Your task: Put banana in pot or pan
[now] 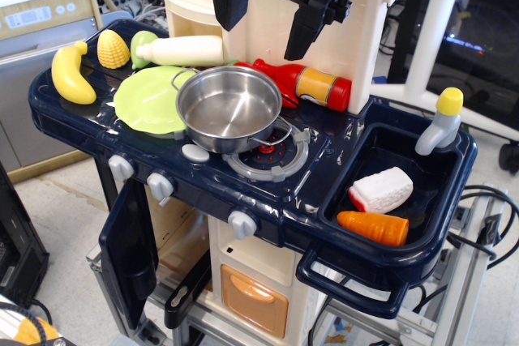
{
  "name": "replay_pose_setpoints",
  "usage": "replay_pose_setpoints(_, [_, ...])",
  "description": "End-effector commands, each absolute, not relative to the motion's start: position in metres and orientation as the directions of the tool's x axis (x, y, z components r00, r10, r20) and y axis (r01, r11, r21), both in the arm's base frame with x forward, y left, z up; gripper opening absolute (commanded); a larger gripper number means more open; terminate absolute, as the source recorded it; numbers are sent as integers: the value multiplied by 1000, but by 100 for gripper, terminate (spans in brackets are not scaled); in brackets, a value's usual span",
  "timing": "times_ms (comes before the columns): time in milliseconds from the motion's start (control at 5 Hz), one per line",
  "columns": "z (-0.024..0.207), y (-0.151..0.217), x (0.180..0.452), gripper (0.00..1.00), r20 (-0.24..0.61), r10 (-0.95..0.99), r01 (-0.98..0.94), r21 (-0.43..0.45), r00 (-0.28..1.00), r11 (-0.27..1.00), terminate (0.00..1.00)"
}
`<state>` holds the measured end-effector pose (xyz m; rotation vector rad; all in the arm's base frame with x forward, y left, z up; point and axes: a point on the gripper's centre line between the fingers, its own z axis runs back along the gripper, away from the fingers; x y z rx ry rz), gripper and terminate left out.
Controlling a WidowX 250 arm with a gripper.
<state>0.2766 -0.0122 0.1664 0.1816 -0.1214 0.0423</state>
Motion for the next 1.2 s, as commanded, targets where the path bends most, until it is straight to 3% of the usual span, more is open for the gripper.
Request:
replay_pose_setpoints(0, [166, -12, 277, 100, 124, 31, -53, 178, 992, 983, 0])
replay_pose_setpoints(200, [166, 17, 280, 100, 154, 243, -281, 321, 958, 904, 0])
replay_pose_setpoints(400, [158, 59, 289, 100, 239, 328, -401, 403, 914, 823, 0])
replay_pose_setpoints(1000, [117, 195, 290, 100, 371, 480, -594, 315, 795, 741, 0])
